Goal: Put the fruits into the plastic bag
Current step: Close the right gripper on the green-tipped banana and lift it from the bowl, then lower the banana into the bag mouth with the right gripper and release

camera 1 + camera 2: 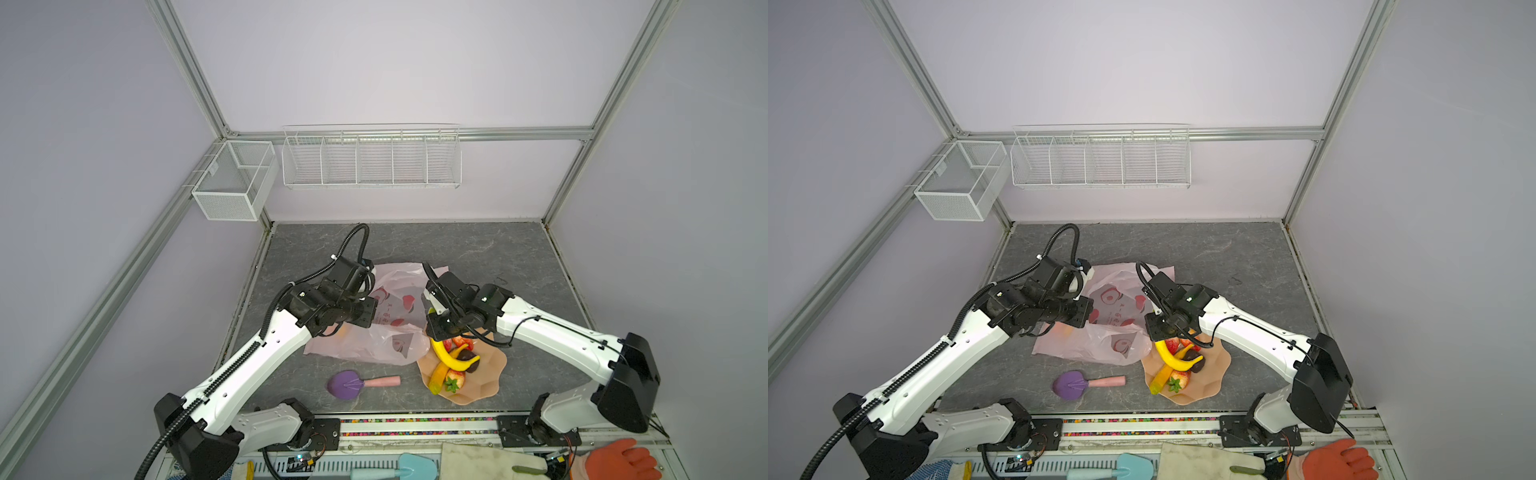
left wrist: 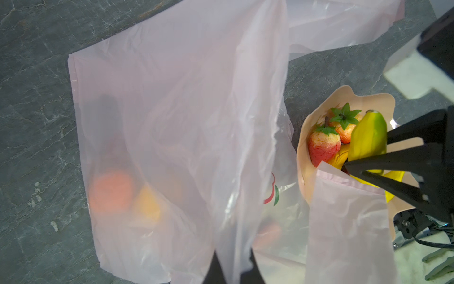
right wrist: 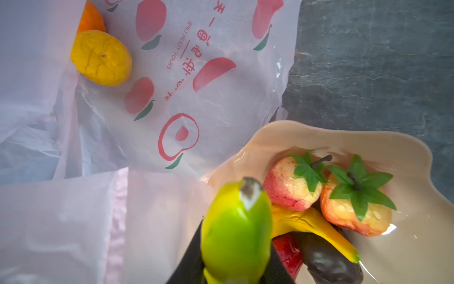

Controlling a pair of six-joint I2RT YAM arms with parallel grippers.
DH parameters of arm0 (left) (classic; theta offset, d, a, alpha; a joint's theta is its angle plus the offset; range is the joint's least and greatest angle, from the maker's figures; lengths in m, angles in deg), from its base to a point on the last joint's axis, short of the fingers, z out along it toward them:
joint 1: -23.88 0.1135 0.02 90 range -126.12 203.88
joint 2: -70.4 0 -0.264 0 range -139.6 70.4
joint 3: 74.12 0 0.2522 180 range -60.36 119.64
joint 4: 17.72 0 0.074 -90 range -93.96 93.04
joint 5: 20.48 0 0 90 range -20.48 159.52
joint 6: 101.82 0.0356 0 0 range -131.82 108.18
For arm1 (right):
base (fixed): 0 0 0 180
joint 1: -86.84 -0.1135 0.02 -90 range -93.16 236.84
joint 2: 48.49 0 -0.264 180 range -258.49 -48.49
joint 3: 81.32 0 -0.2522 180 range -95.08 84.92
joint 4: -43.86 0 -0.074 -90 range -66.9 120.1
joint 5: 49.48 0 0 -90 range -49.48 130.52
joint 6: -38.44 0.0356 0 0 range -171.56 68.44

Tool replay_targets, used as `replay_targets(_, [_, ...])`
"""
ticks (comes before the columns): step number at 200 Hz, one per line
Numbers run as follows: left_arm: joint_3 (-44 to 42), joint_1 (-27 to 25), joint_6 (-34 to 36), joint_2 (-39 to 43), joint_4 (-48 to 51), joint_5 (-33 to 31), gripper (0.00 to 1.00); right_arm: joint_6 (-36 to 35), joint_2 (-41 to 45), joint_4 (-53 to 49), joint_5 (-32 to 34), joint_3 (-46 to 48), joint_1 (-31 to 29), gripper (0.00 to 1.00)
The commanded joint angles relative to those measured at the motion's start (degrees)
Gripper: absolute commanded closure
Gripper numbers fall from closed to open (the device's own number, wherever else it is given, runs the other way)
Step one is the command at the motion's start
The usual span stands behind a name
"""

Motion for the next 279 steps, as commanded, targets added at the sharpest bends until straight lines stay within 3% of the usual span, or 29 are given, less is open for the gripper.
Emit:
replay_targets(1, [1.9, 0.1, 0.4, -0.5, 0.2, 0.2, 1.0, 0.6, 0.5, 2.8, -2.7, 1.6, -1.0, 0.78])
replay_targets(56, [1.7, 0.1, 1.2, -0.2, 0.3, 1.2, 1.0, 0.9, -2.8, 5.1, -3.3, -0.3, -0.9, 0.78])
replay_targets(173, [-0.2, -0.4, 4.8, 1.3, 0.4, 3.8, 1.0, 2.0, -19.1, 4.7, -10.0, -17.9, 4.4, 0.79])
replay_targets(279, [1.0, -0.7, 6.0, -0.5, -0.1, 3.4, 1.0, 23.5, -21.0, 16.3, -16.4, -16.2, 5.6, 0.79])
